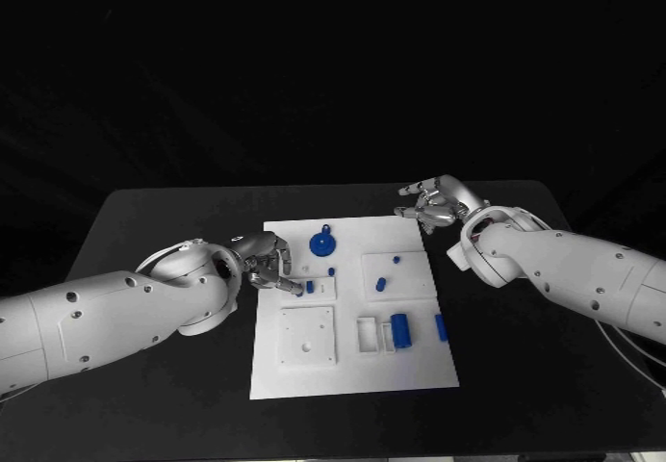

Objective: Assemble the parts on the task board

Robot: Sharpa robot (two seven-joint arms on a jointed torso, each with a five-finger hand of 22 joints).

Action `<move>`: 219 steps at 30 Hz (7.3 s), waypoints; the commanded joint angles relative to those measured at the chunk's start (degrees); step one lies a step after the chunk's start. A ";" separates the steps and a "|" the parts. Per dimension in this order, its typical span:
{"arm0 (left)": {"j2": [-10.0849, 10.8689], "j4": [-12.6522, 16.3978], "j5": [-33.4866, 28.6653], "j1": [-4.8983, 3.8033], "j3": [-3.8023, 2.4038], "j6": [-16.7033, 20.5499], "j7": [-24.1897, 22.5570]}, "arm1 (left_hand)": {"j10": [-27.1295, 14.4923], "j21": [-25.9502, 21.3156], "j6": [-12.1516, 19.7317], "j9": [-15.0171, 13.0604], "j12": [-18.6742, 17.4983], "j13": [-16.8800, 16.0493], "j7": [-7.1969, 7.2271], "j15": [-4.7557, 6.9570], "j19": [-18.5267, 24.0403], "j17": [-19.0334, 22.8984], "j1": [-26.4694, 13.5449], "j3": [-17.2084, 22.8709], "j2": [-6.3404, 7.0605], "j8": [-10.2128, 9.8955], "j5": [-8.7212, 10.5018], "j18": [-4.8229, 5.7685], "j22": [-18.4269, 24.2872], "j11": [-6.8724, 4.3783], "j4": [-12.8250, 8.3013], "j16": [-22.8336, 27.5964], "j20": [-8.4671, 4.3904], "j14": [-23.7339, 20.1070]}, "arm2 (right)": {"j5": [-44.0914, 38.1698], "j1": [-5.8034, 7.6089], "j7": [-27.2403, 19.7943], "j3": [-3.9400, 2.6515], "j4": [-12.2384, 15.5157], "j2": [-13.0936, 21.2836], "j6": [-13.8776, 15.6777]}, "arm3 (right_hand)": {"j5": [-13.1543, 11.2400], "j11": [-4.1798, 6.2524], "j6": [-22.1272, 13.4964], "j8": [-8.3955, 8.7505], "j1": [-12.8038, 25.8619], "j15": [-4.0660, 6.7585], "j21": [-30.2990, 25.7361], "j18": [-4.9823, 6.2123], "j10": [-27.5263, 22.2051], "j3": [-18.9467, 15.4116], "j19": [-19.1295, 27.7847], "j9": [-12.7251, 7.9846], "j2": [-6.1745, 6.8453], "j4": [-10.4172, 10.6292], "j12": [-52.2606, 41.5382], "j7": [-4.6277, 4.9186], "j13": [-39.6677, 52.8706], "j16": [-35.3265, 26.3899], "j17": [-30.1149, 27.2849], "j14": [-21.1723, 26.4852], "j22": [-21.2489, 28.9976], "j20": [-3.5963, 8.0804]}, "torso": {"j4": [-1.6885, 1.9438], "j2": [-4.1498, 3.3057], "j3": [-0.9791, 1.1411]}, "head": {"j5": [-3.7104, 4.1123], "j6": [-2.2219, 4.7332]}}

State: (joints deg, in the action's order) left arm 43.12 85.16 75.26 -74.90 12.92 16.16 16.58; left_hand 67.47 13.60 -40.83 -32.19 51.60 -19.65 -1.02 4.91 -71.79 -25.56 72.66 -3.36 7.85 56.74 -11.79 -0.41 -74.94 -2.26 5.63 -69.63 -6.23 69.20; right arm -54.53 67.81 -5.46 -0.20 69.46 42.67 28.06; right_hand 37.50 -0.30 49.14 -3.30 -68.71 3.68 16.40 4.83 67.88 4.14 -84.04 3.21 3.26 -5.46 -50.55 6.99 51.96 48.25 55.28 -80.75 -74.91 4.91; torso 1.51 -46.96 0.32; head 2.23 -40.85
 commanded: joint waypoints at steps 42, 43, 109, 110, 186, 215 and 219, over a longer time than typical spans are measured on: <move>-4.43 -2.22 19.84 1.64 0.82 -6.11 3.38 | -0.84 -1.08 -9.70 21.19 -0.24 1.26 -2.73 -1.03 0.39 1.28 1.19 0.95 -0.08 -26.52 3.99 -0.82 -1.10 1.25 0.72 0.25 1.25 -0.50 | 0.06 -0.31 -0.61 -0.02 -0.12 -0.17 -0.97 | 0.19 0.20 0.36 0.05 0.57 0.22 0.15 0.75 0.20 0.21 -2.05 0.07 0.09 -0.05 -0.32 0.15 0.08 0.11 0.07 -0.35 -1.94 0.04 | 0.02 -0.04 0.00 | 0.10 -0.87; -4.50 -2.36 19.85 1.71 0.82 -5.86 3.36 | -0.82 -1.06 -9.84 21.20 -0.23 1.26 -2.74 -1.01 0.40 1.25 1.25 1.01 -0.31 -26.77 3.93 -0.82 -1.09 1.25 0.67 0.18 1.23 -0.44 | 0.06 -0.32 -0.61 -0.02 -0.12 -0.17 -0.97 | 0.19 0.20 0.36 0.05 0.57 0.22 0.15 0.75 0.20 0.21 -2.05 0.07 0.09 -0.05 -0.32 0.15 0.08 0.11 0.07 -0.35 -1.94 0.04 | 0.04 -0.03 0.01 | 0.14 -0.86; -6.82 -5.22 19.53 2.75 0.80 -10.21 4.13 | 0.39 -0.15 -24.77 22.89 -0.67 0.73 -1.27 -0.29 0.16 0.37 8.62 -0.67 -9.23 -43.34 4.31 -0.58 -1.14 0.32 -5.99 -0.01 0.60 0.55 | 0.06 -0.33 -0.47 -0.02 0.03 -0.05 -1.11 | 0.19 0.20 0.36 0.05 0.57 0.22 0.15 0.75 0.20 0.21 -2.05 0.07 0.09 -0.05 -0.32 0.15 0.08 0.11 0.07 -0.35 -1.94 0.04 | 0.06 0.00 0.05 | 0.85 -1.28; -6.72 -5.17 19.54 2.76 0.80 -10.33 4.12 | 0.38 -0.11 -24.71 23.03 -0.67 0.72 -1.41 -0.32 0.19 0.37 8.44 -1.02 -9.09 -43.89 4.47 -0.58 -1.12 0.37 -6.09 0.01 0.61 0.55 | 0.06 -0.33 -0.47 -0.02 0.03 -0.03 -1.11 | 0.19 0.20 0.36 0.05 0.57 0.22 0.15 0.75 0.20 0.21 -2.05 0.07 0.09 -0.05 -0.32 0.15 0.08 0.11 0.07 -0.35 -1.94 0.04 | 0.07 0.01 0.05 | 0.91 -1.27; -2.45 -2.53 17.23 2.89 0.78 -2.73 -2.44 | -0.14 -3.21 -23.05 28.42 -3.20 1.81 -3.64 -1.01 -0.54 1.02 11.06 5.51 -17.75 -53.03 -4.66 -1.39 -1.11 1.33 -2.38 2.61 1.25 0.87 | 0.07 -0.59 -0.71 -0.01 -0.09 0.18 -1.18 | 0.51 0.21 0.42 0.05 0.73 0.27 0.03 0.77 0.25 0.06 -2.06 0.07 0.05 -0.06 -0.39 0.14 0.26 0.09 0.22 -0.43 -1.85 0.09 | 0.06 0.03 0.03 | 0.91 -0.07; -1.48 -2.46 16.89 2.89 0.77 0.85 -3.41 | 0.90 -3.55 -23.12 28.43 -5.39 2.78 -3.63 -0.89 -1.15 1.33 10.25 6.25 -16.36 -53.04 -4.99 -1.55 -0.95 1.26 -3.03 4.25 1.17 1.96 | 0.07 -0.61 -0.69 -0.01 -0.09 0.23 -1.15 | 0.97 0.23 0.46 0.04 0.66 0.28 0.11 0.77 0.23 0.19 -2.08 0.07 0.09 -0.15 -0.34 0.14 0.24 0.13 0.28 -0.46 -1.87 0.09 | 0.06 0.02 0.02 | 0.82 0.31; -1.11 -2.28 15.82 2.89 0.76 1.30 -3.76 | 0.91 -3.65 -23.11 28.43 -5.62 2.86 -3.59 -0.88 -1.19 1.27 9.94 5.97 -16.39 -53.04 -4.94 -1.51 -0.91 1.25 -2.72 4.37 1.17 1.97 | 0.07 -0.61 -0.69 -0.01 -0.11 0.22 -1.15 | 0.97 0.23 0.46 0.04 0.66 0.28 0.11 0.77 0.23 0.19 -2.08 0.07 0.09 -0.15 -0.34 0.14 0.24 0.13 0.28 -0.46 -1.87 0.09 | 0.09 0.04 0.01 | 0.68 0.42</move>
State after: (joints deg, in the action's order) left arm 41.94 82.79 92.30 -72.18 13.56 16.90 13.37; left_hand 68.09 10.29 -63.64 -3.57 46.27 -16.83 -4.52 4.18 -72.59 -24.20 83.40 2.97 -8.38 3.42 -16.57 -1.32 -74.91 -1.21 2.76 -65.63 -5.01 70.78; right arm -54.33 67.24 -5.61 -0.20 69.32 42.89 27.60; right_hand 38.17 -0.30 49.35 -3.30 -68.71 3.87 16.40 4.84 67.89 4.14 -84.05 3.21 3.26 -5.46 -50.77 7.20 52.14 48.25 55.51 -80.95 -74.90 4.91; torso 1.57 -46.94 0.34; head 2.97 -40.50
